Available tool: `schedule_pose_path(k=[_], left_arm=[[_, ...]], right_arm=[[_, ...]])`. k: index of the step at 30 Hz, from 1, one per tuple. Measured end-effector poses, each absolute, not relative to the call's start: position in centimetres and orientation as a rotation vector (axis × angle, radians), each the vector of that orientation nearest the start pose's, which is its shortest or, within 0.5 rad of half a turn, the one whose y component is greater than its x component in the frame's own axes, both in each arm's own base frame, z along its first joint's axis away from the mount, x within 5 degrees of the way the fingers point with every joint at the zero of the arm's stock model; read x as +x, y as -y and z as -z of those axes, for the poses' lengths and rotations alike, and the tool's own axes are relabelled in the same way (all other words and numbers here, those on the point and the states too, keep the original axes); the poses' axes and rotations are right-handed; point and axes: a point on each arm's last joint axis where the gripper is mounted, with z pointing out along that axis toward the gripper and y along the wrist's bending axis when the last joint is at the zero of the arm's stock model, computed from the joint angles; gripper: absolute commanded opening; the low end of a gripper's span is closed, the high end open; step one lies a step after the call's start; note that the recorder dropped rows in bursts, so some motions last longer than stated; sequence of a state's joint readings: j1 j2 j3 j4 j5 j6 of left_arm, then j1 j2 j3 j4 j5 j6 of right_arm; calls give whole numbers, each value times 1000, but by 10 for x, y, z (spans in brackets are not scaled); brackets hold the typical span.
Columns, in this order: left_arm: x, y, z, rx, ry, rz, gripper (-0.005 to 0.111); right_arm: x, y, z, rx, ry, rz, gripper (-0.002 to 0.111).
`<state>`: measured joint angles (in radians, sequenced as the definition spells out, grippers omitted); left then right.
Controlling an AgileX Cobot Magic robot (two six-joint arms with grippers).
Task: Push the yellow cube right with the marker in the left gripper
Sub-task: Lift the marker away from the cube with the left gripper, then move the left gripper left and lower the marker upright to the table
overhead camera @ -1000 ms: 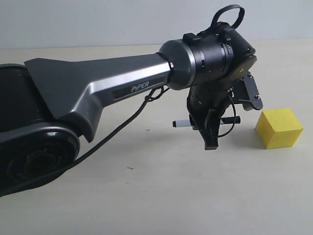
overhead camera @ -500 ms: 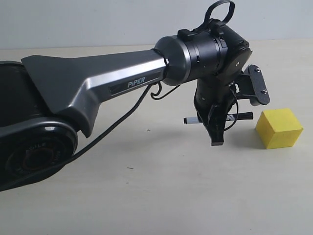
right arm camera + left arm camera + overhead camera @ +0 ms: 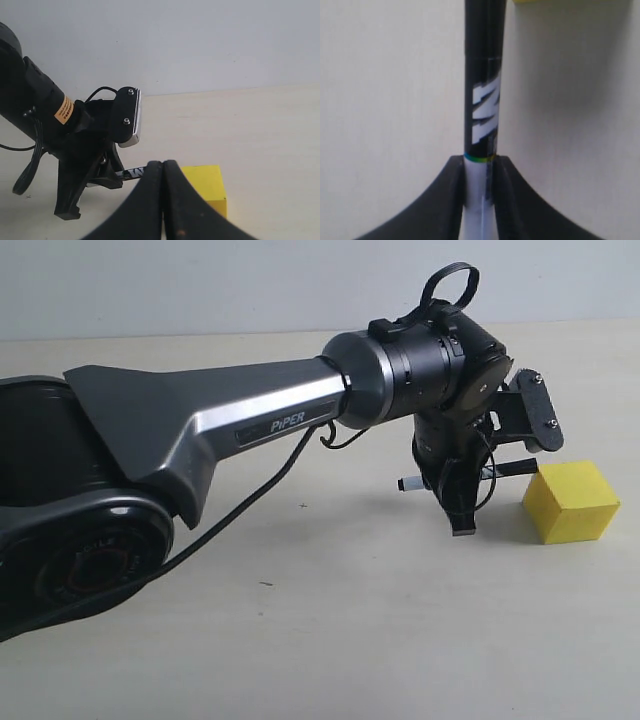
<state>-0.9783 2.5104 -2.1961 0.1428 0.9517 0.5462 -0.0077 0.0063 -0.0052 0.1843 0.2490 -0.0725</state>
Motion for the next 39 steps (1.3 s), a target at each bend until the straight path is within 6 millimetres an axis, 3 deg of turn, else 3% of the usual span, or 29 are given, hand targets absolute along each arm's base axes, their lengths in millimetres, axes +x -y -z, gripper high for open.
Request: schedule_pose_path(k=[7, 16, 22, 32, 36, 39], left_arm=[[306, 440, -141, -2540, 2503, 72, 0], [314, 425, -139, -2414, 2512, 265, 0], [318, 407, -144, -2159, 2595, 300, 0], [308, 382, -197, -1881, 2835, 264, 0], [294, 353, -203, -1674, 2938, 248, 0], [285, 332, -202, -1370, 3187, 116, 0]], right_arm=[[56, -4, -192, 65, -1729, -112, 0], [56, -4, -192, 65, -1729, -112, 0], [56, -4, -192, 65, -1729, -112, 0], [56, -4, -192, 65, -1729, -112, 0], [56, -4, -192, 65, -1729, -112, 0], [56, -4, -192, 65, -1729, -112, 0]])
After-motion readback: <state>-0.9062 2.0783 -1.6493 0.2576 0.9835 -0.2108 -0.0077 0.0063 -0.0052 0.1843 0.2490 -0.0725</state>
